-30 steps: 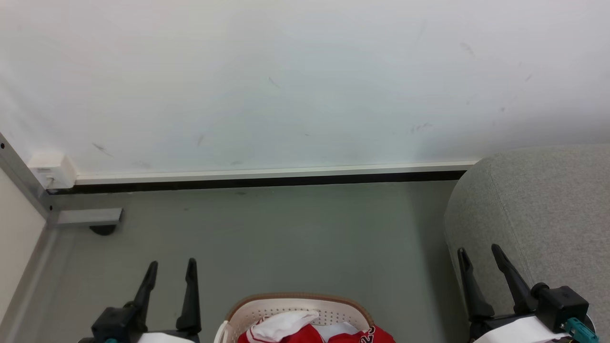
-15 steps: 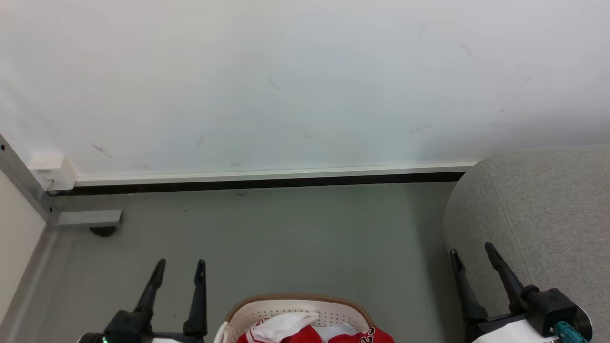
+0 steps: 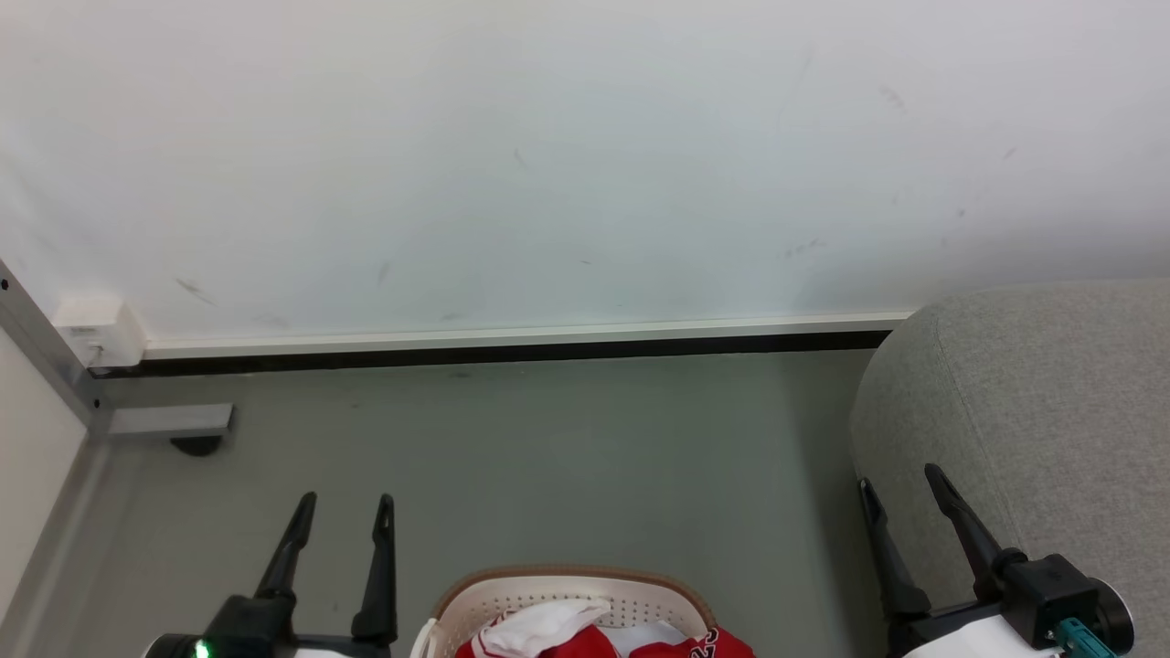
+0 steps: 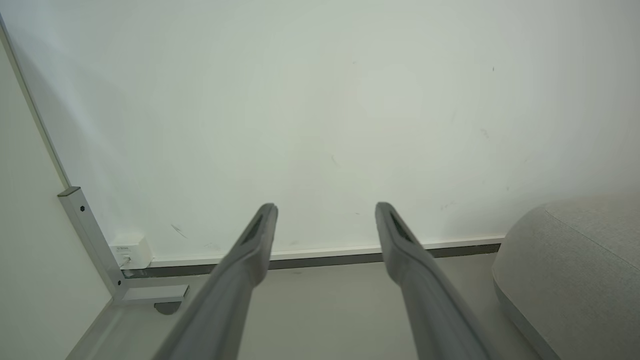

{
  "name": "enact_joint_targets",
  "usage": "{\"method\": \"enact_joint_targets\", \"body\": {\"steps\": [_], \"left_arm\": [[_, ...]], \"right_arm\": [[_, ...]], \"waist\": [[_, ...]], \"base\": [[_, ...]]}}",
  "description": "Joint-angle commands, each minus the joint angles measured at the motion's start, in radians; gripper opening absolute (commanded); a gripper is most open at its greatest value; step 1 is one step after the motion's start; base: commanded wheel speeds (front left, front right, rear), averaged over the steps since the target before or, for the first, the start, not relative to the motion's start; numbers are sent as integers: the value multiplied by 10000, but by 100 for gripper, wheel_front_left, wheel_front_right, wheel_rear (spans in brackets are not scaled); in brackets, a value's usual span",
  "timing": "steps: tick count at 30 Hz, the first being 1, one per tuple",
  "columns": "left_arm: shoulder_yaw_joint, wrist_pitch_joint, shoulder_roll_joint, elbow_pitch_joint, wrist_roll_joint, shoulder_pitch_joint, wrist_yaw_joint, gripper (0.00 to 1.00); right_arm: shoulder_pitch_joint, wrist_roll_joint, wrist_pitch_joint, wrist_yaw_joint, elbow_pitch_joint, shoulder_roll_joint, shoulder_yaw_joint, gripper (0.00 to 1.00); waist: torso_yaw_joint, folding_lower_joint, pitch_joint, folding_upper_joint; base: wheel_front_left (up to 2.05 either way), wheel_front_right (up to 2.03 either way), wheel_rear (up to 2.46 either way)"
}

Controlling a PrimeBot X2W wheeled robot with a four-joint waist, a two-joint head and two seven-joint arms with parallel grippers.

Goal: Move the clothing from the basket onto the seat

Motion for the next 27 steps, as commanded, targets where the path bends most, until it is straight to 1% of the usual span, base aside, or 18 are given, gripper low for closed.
{"method": "enact_joint_targets", "body": {"steps": [1,16,21,27], "left_arm": [[60,-11,-7,-5,-25,77,-5,100],[155,-9,-117,70,-192,117,-66,100],[63,-9,-137,433,-167,-24,-180,100],[-122,-9,-103,1168,-56,-479,-382,100]], "right_arm": [[-29,-34,-48,-21,-41,-18,-23,100],[27,111,7,-21,-95,-20,-77,100],[-52,168,-15,-21,-55,-32,-191,100],[-295,291,-88,-21,-141,-56,-256,100]], "waist": [[1,0,-7,0],[-215,0,107,0],[-451,0,331,0],[-845,0,982,0]], "base": [[0,0,0],[0,0,0],[0,0,0],[0,0,0]]}}
